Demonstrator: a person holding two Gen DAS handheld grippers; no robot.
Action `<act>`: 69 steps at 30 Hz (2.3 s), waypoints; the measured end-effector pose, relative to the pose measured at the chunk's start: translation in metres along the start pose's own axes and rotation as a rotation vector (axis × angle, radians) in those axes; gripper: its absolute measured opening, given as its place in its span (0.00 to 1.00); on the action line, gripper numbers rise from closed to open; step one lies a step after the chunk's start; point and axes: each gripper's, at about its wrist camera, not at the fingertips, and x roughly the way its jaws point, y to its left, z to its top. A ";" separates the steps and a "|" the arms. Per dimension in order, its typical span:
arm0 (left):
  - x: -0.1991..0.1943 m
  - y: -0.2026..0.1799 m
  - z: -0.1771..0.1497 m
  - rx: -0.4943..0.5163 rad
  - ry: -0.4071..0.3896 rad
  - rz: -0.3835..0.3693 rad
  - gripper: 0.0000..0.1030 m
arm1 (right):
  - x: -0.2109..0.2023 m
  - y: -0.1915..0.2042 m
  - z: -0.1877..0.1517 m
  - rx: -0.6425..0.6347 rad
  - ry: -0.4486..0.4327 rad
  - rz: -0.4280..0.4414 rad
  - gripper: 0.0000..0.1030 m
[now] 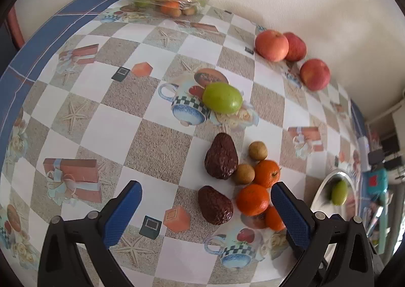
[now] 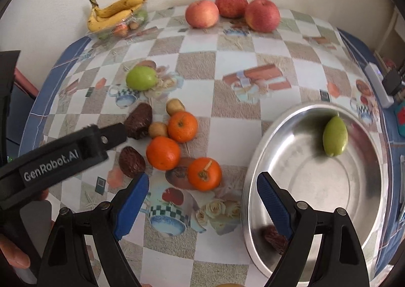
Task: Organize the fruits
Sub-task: 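Grasp a second date with the left tool while the right tool grasps an orange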
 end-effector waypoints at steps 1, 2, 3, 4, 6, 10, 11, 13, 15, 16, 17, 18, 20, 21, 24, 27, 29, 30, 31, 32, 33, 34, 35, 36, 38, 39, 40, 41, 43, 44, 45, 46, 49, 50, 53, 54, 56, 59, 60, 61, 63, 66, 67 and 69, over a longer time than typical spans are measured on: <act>-0.001 0.001 0.001 -0.009 -0.004 -0.007 1.00 | -0.003 0.000 0.001 -0.003 -0.019 -0.010 0.85; -0.002 0.002 0.002 -0.014 -0.006 -0.013 0.99 | -0.006 -0.001 0.002 -0.002 -0.037 -0.014 0.85; -0.002 0.002 0.002 -0.019 -0.007 -0.011 0.99 | -0.008 -0.002 0.004 0.007 -0.052 -0.014 0.85; -0.002 0.002 0.002 -0.022 -0.006 -0.008 0.99 | -0.010 -0.003 0.005 0.015 -0.059 -0.008 0.85; 0.002 0.001 0.002 -0.026 0.007 -0.019 0.97 | -0.012 -0.005 0.007 0.031 -0.073 0.017 0.85; 0.012 0.002 -0.003 -0.047 0.066 -0.053 0.81 | -0.008 -0.001 0.007 0.005 -0.076 0.016 0.84; 0.016 0.003 -0.004 -0.058 0.087 -0.069 0.76 | -0.006 0.001 0.008 -0.006 -0.071 0.018 0.83; 0.022 0.005 -0.007 -0.075 0.119 -0.101 0.65 | -0.001 0.004 0.009 -0.025 -0.062 0.020 0.71; 0.028 0.006 -0.010 -0.085 0.146 -0.103 0.56 | 0.006 0.006 0.010 -0.040 -0.041 0.021 0.62; 0.030 0.005 -0.011 -0.084 0.157 -0.101 0.51 | 0.010 0.006 0.009 -0.047 -0.028 0.021 0.58; 0.033 0.005 -0.013 -0.088 0.170 -0.104 0.49 | 0.013 0.007 0.009 -0.051 -0.016 0.019 0.56; 0.035 0.006 -0.015 -0.094 0.181 -0.108 0.49 | 0.019 0.006 0.008 -0.052 0.002 0.016 0.51; 0.039 0.007 -0.018 -0.108 0.198 -0.117 0.40 | 0.027 0.004 0.005 -0.046 0.036 0.013 0.48; 0.040 0.008 -0.019 -0.113 0.205 -0.118 0.38 | 0.031 0.002 0.004 -0.039 0.052 0.014 0.47; 0.040 0.008 -0.020 -0.114 0.202 -0.117 0.36 | 0.040 0.000 0.000 -0.029 0.088 0.032 0.44; 0.040 0.008 -0.021 -0.115 0.202 -0.117 0.36 | 0.040 0.001 -0.002 -0.030 0.091 0.030 0.42; 0.039 0.011 -0.021 -0.123 0.202 -0.116 0.36 | 0.040 0.000 -0.002 -0.026 0.089 0.031 0.42; 0.039 0.012 -0.020 -0.126 0.200 -0.115 0.36 | 0.039 0.000 -0.002 -0.026 0.089 0.028 0.40; 0.037 0.015 -0.020 -0.129 0.198 -0.113 0.36 | 0.039 -0.001 -0.003 -0.026 0.089 0.022 0.37; 0.036 0.016 -0.020 -0.133 0.194 -0.109 0.36 | 0.039 -0.002 -0.003 -0.024 0.089 0.021 0.36; 0.036 0.018 -0.020 -0.138 0.192 -0.105 0.36 | 0.039 -0.004 -0.003 -0.017 0.088 0.028 0.36; 0.037 0.018 -0.019 -0.143 0.191 -0.105 0.36 | 0.039 -0.005 -0.003 -0.010 0.088 0.032 0.36; 0.036 0.020 -0.019 -0.148 0.191 -0.108 0.36 | 0.039 -0.006 -0.003 -0.006 0.087 0.036 0.36; 0.036 0.021 -0.019 -0.156 0.190 -0.107 0.36 | 0.038 -0.006 -0.003 -0.004 0.087 0.037 0.36; 0.035 0.022 -0.019 -0.158 0.187 -0.103 0.36 | 0.038 -0.006 -0.003 -0.005 0.087 0.038 0.36; 0.035 0.022 -0.019 -0.157 0.186 -0.102 0.36 | 0.038 -0.006 -0.003 -0.008 0.087 0.036 0.36; 0.035 0.022 -0.019 -0.156 0.185 -0.101 0.36 | 0.038 -0.006 -0.003 -0.010 0.086 0.034 0.36; 0.035 0.022 -0.019 -0.156 0.185 -0.101 0.36 | 0.038 -0.005 -0.003 -0.012 0.085 0.033 0.36; 0.035 0.021 -0.019 -0.157 0.185 -0.101 0.36 | 0.039 -0.005 -0.003 -0.013 0.083 0.035 0.36; 0.035 0.022 -0.019 -0.157 0.184 -0.101 0.36 | 0.039 -0.005 -0.003 -0.013 0.082 0.036 0.36; 0.035 0.022 -0.019 -0.158 0.184 -0.102 0.36 | 0.039 -0.005 -0.003 -0.015 0.082 0.037 0.36; 0.035 0.021 -0.019 -0.160 0.185 -0.103 0.36 | 0.040 -0.004 -0.003 -0.019 0.081 0.036 0.36; 0.036 0.021 -0.019 -0.164 0.184 -0.104 0.36 | 0.041 -0.003 -0.003 -0.021 0.077 0.034 0.36; 0.036 0.021 -0.019 -0.164 0.184 -0.104 0.36 | 0.041 -0.003 -0.003 -0.020 0.077 0.037 0.36; 0.035 0.021 -0.020 -0.166 0.183 -0.105 0.36 | 0.043 -0.003 -0.003 -0.015 0.082 0.047 0.36; 0.035 0.021 -0.020 -0.168 0.183 -0.106 0.36 | 0.044 -0.003 -0.003 -0.015 0.081 0.048 0.36; 0.035 0.022 -0.020 -0.171 0.183 -0.109 0.36 | 0.044 -0.003 -0.003 -0.019 0.081 0.051 0.36; 0.035 0.023 -0.020 -0.175 0.184 -0.114 0.36 | 0.048 -0.001 -0.004 -0.030 0.090 0.032 0.37; 0.035 0.024 -0.020 -0.176 0.184 -0.114 0.36 | 0.049 -0.001 -0.004 -0.031 0.094 0.027 0.37; 0.035 0.024 -0.020 -0.176 0.184 -0.114 0.36 | 0.049 -0.002 -0.004 -0.026 0.092 0.030 0.37; 0.035 0.024 -0.020 -0.175 0.185 -0.114 0.36 | 0.050 -0.004 -0.004 -0.014 0.096 0.039 0.37; 0.033 0.025 -0.020 -0.182 0.181 -0.114 0.36 | 0.049 -0.004 -0.003 -0.013 0.101 0.049 0.37; 0.032 0.025 -0.020 -0.185 0.175 -0.116 0.36 | 0.047 -0.004 -0.004 -0.015 0.098 0.051 0.37; 0.027 0.026 -0.019 -0.186 0.157 -0.120 0.36 | 0.042 -0.005 -0.003 -0.014 0.084 0.052 0.37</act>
